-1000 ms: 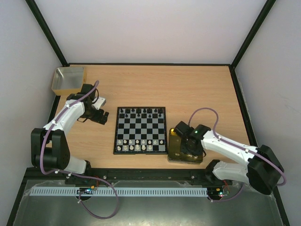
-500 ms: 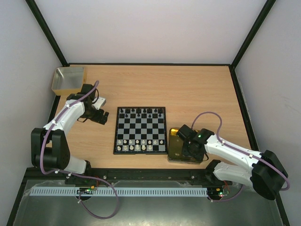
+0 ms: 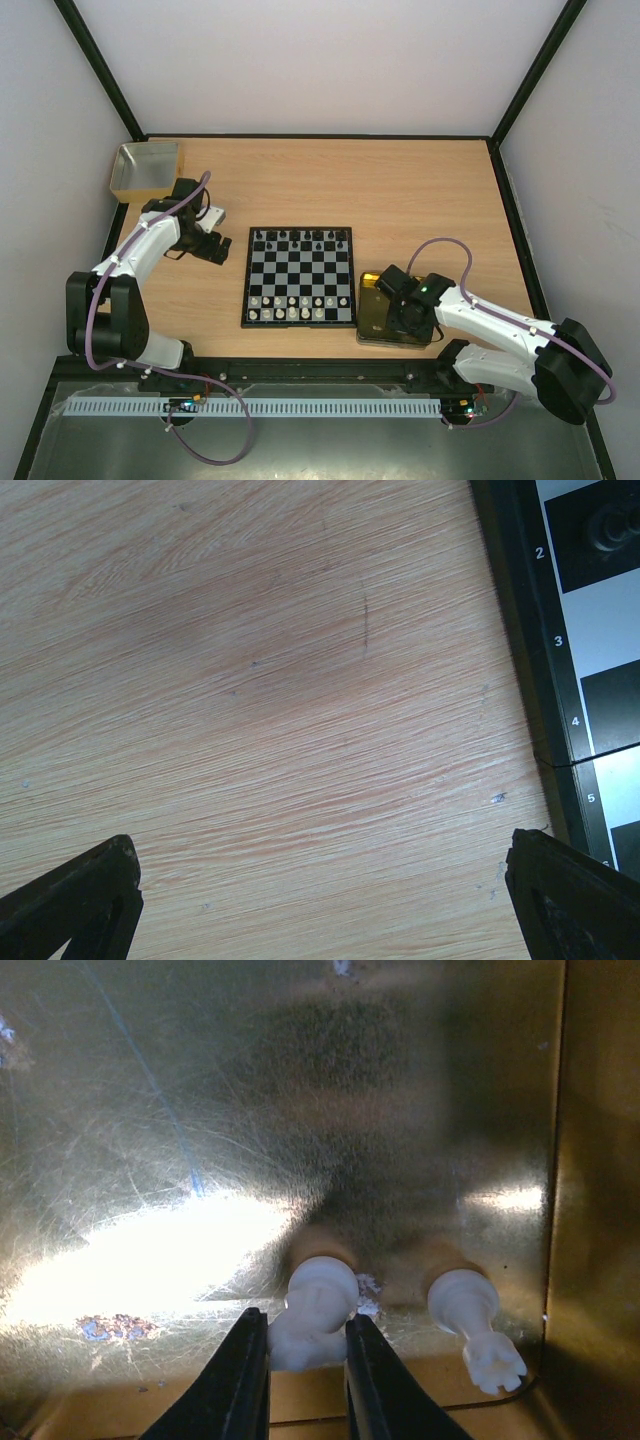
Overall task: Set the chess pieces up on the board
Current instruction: Pick up the chess piece from the storage box.
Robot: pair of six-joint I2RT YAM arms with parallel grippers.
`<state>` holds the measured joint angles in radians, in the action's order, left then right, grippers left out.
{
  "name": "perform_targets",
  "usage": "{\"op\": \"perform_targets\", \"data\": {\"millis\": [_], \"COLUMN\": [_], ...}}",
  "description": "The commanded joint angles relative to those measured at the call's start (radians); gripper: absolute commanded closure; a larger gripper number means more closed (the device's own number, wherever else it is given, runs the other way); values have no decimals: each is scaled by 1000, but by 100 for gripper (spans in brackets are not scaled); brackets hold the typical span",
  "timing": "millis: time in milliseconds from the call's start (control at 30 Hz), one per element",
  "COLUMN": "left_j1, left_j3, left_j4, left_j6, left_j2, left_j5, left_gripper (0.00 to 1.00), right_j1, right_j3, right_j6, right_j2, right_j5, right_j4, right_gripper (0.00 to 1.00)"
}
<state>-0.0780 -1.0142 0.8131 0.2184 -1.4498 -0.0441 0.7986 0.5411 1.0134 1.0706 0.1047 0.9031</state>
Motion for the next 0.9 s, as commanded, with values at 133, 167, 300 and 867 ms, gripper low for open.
{"op": "perform_targets", "data": {"millis": [133, 167, 300, 867], "left_j1": [0, 0, 0, 0], "left_j3": [0, 2, 0, -1], "left_j4": [12, 12, 12, 13], "left_j6": [-7, -6, -3, -3], "left_j2": [-4, -5, -8, -21], "left_j5": [0, -2, -5, -10], "left_gripper": [1, 1, 1, 1], "right_j1": [-4, -4, -4, -4], "right_j3": [7, 11, 33, 60], "right_j6": [5, 4, -2, -21], "right_j2": [6, 5, 9, 35], "right_j5": [-13, -13, -21, -39], "right_j4": [15, 19, 36, 26], "right_gripper": [92, 93, 95, 97]}}
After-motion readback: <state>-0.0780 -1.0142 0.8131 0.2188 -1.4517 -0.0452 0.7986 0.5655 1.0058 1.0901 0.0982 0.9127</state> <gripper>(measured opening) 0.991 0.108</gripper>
